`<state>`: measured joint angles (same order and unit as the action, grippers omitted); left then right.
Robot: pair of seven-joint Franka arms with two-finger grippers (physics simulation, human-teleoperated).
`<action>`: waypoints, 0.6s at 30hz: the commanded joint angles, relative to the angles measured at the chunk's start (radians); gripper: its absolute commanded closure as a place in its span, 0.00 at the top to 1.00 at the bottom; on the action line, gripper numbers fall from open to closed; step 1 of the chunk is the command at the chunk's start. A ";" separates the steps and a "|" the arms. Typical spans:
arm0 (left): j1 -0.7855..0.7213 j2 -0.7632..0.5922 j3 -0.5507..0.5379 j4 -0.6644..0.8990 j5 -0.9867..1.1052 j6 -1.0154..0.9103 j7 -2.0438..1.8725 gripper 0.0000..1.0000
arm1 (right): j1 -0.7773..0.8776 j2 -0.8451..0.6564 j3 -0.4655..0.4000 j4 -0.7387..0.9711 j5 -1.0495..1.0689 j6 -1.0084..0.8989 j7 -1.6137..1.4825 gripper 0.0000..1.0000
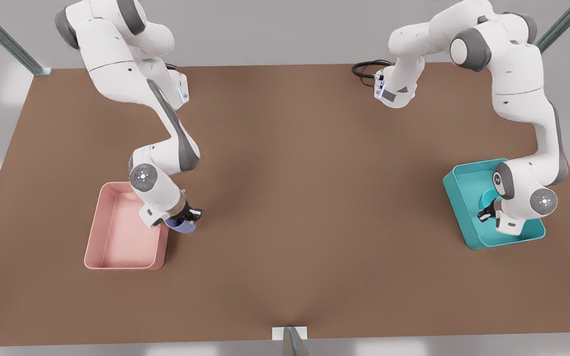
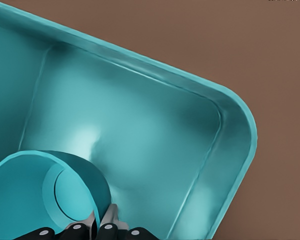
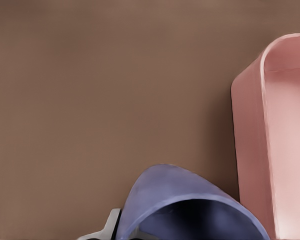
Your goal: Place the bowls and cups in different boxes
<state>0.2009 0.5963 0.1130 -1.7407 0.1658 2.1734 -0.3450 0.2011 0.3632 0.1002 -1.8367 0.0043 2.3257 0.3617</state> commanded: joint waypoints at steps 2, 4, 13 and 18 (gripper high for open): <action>0.021 0.019 0.000 0.000 -0.003 0.071 0.037 0.21 | -0.011 -0.046 -0.011 0.138 -0.105 -0.281 -0.133 0.21; 0.026 0.023 0.000 0.000 -0.003 0.074 0.041 0.28 | -0.080 -0.046 -0.011 0.194 -0.125 -0.347 -0.274 0.21; -0.098 -0.322 -0.121 0.251 -0.111 -0.679 0.069 1.00 | -0.255 0.140 -0.010 0.212 -0.191 -0.339 -0.363 0.21; -0.166 -0.380 -0.147 0.297 -0.092 -0.790 0.345 1.00 | -0.278 0.233 -0.007 0.212 -0.191 -0.200 -0.362 0.21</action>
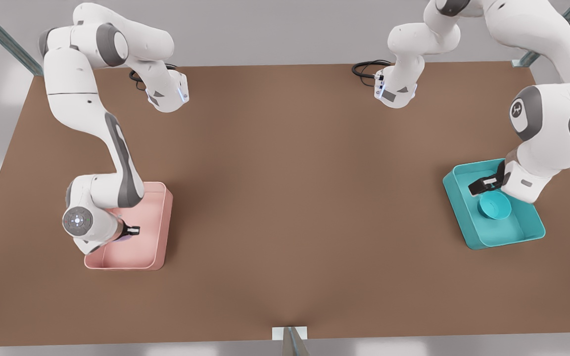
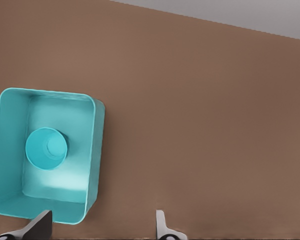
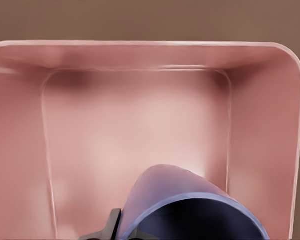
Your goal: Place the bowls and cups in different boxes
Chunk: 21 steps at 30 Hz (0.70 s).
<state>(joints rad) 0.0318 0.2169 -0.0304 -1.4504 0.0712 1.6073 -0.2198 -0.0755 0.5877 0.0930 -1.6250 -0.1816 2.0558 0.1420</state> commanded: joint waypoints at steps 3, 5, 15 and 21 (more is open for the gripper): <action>0.002 -0.001 -0.013 0.015 0.016 -0.219 0.220 1.00 | -0.003 0.032 0.004 0.000 -0.006 0.109 -0.142 0.21; 0.003 -0.005 -0.034 0.015 0.016 -0.237 0.220 1.00 | -0.003 0.037 0.005 -0.001 0.011 0.115 -0.144 0.21; 0.007 -0.016 -0.057 0.018 0.018 -0.237 0.212 1.00 | -0.003 0.061 0.005 0.000 0.048 0.132 -0.144 1.00; 0.007 -0.016 -0.057 0.019 0.019 -0.237 0.212 1.00 | -0.003 0.060 0.005 0.002 0.048 0.130 -0.144 1.00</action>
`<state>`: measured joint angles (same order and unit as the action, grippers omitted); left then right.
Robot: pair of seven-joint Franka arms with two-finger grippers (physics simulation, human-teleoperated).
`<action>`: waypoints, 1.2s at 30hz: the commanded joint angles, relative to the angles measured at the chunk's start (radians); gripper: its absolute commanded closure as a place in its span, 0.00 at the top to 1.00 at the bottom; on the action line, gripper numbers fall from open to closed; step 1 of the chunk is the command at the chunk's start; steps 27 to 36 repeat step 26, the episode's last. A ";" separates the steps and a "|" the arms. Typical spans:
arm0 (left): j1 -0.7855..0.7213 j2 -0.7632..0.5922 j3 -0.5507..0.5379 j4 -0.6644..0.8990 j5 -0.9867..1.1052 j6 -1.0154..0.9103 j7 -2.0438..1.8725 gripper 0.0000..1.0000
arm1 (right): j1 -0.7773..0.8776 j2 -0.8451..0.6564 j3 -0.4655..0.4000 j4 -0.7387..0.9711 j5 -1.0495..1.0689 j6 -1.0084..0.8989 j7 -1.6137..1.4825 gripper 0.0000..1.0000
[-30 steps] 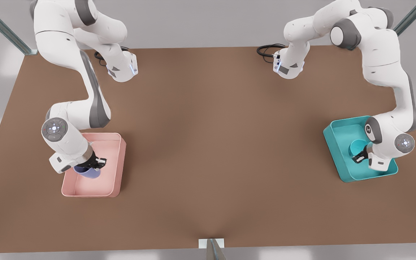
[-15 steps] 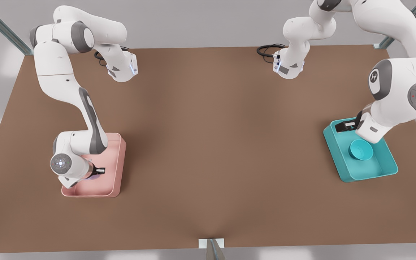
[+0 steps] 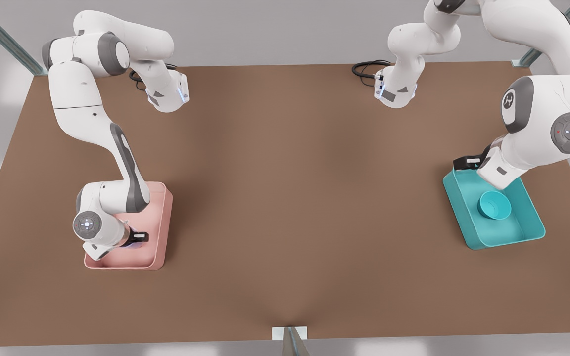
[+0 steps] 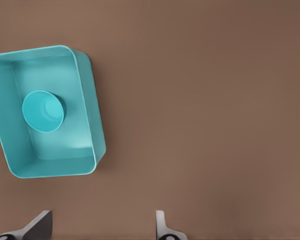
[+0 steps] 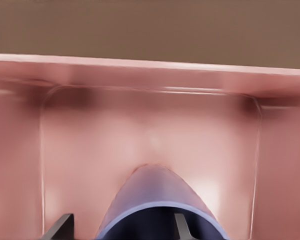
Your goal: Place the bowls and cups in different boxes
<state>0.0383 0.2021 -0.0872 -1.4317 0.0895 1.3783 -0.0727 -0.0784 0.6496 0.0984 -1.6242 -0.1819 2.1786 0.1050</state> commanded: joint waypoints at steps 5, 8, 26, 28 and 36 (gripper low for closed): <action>0.002 0.000 0.001 -0.001 0.000 -0.007 0.065 1.00 | -0.001 -0.007 0.001 0.000 0.048 0.003 -0.105 1.00; 0.000 0.000 0.001 -0.001 0.000 -0.007 0.065 1.00 | -0.001 -0.034 0.004 -0.002 0.059 -0.020 -0.113 1.00; 0.002 0.000 0.001 -0.001 0.001 -0.005 0.065 1.00 | -0.044 -0.553 -0.006 0.132 0.199 -0.787 0.010 1.00; 0.002 0.000 0.001 -0.001 0.001 -0.005 0.065 1.00 | -0.044 -0.553 -0.006 0.132 0.199 -0.787 0.010 1.00; 0.002 0.000 0.001 -0.001 0.001 -0.005 0.065 1.00 | -0.044 -0.553 -0.006 0.132 0.199 -0.787 0.010 1.00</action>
